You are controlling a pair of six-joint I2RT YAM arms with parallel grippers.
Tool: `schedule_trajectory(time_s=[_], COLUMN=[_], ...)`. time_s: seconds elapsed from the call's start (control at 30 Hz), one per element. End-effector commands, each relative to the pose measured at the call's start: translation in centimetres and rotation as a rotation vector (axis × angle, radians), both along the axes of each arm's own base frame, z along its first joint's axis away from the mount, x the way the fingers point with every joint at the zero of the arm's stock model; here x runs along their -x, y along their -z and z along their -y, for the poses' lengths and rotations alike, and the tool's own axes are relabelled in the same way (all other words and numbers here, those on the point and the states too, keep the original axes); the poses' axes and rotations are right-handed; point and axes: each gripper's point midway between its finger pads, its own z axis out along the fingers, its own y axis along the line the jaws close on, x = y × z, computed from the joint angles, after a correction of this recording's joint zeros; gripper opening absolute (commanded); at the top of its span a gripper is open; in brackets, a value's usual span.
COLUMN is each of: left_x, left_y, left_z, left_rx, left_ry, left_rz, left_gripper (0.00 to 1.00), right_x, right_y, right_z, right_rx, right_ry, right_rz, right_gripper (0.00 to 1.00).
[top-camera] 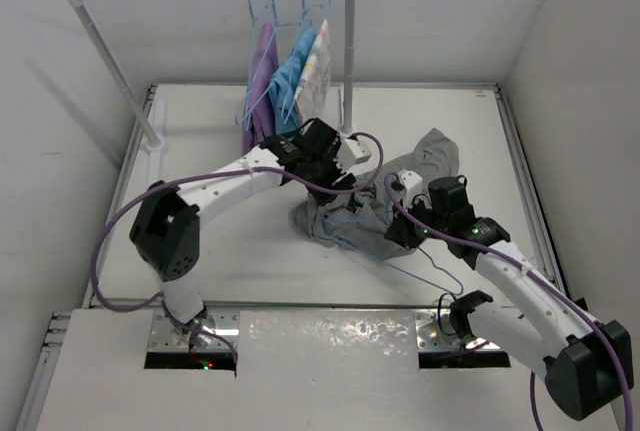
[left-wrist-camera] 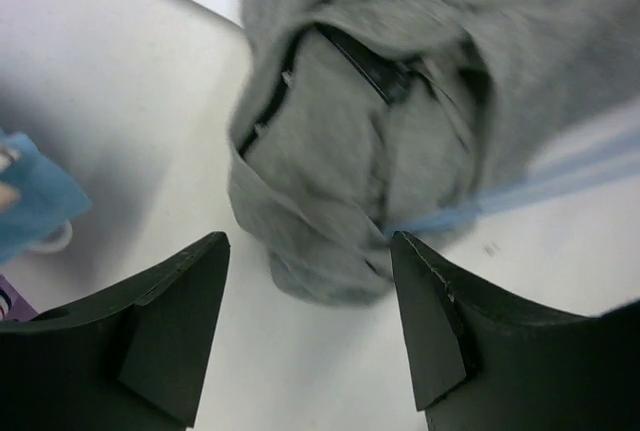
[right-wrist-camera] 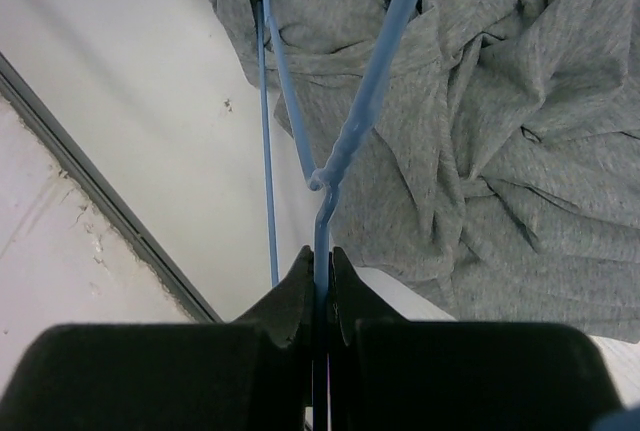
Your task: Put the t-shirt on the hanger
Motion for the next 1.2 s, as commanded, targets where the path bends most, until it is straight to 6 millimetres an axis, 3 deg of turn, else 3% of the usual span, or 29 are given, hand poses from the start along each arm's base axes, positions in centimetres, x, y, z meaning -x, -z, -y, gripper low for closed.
schedule_trajectory(time_s=[0.0, 0.07, 0.13, 0.23, 0.33, 0.37, 0.43, 0.6, 0.73, 0.83, 0.97, 1.17], left_x=[-4.3, -6.1, -7.0, -7.6, -8.4, -8.4, -7.9, -4.7, -0.4, 1.8, 3.2, 3.9], left_y=[1.2, 1.7, 3.5, 4.9, 5.2, 5.1, 4.8, 0.5, -4.7, -7.0, -9.0, -13.5], left_z=[0.9, 0.8, 0.8, 0.7, -0.1, -0.1, 0.3, 3.5, 7.0, 9.1, 10.8, 12.9], left_rx=[-0.022, -0.059, -0.103, -0.141, -0.18, -0.176, -0.151, 0.001, 0.106, 0.156, 0.207, 0.292], left_ry=[-0.121, -0.158, -0.172, -0.174, -0.2, -0.193, -0.173, -0.022, 0.177, 0.273, 0.324, 0.363], left_rz=[0.074, 0.123, 0.118, 0.124, 0.17, 0.174, 0.167, 0.141, 0.194, 0.17, 0.105, 0.128], left_gripper=[0.63, 0.63, 0.62, 0.53, 0.31, 0.14, 0.01, 0.0, 0.0, 0.0, 0.0, 0.0], right_x=[-0.9, -0.9, -0.9, -0.9, -0.9, -0.9, -0.9, -1.3, -2.7, -3.2, -3.6, -3.2], right_y=[-1.1, -1.3, -1.2, -1.1, -1.2, -1.1, -1.2, -3.1, -7.1, -9.7, -12.3, -12.8], right_z=[-0.6, -0.5, -0.4, -0.3, -0.2, -0.3, -0.3, -0.2, 0.3, 0.3, 0.8, -0.5], right_rx=[-0.013, -0.007, 0.0, 0.007, 0.006, 0.007, 0.006, 0.005, 0.021, 0.012, 0.02, -0.036], right_ry=[0.005, 0.003, 0.004, 0.009, 0.009, 0.007, 0.002, -0.005, 0.017, 0.016, 0.024, -0.065], right_rz=[0.046, 0.052, 0.05, 0.05, 0.055, 0.055, 0.058, 0.123, 0.235, 0.314, 0.415, 0.506], right_gripper=[0.0, 0.0, 0.0, 0.0, 0.0, 0.0, 0.0, 0.0, 0.0, 0.0, 0.0, 0.0])
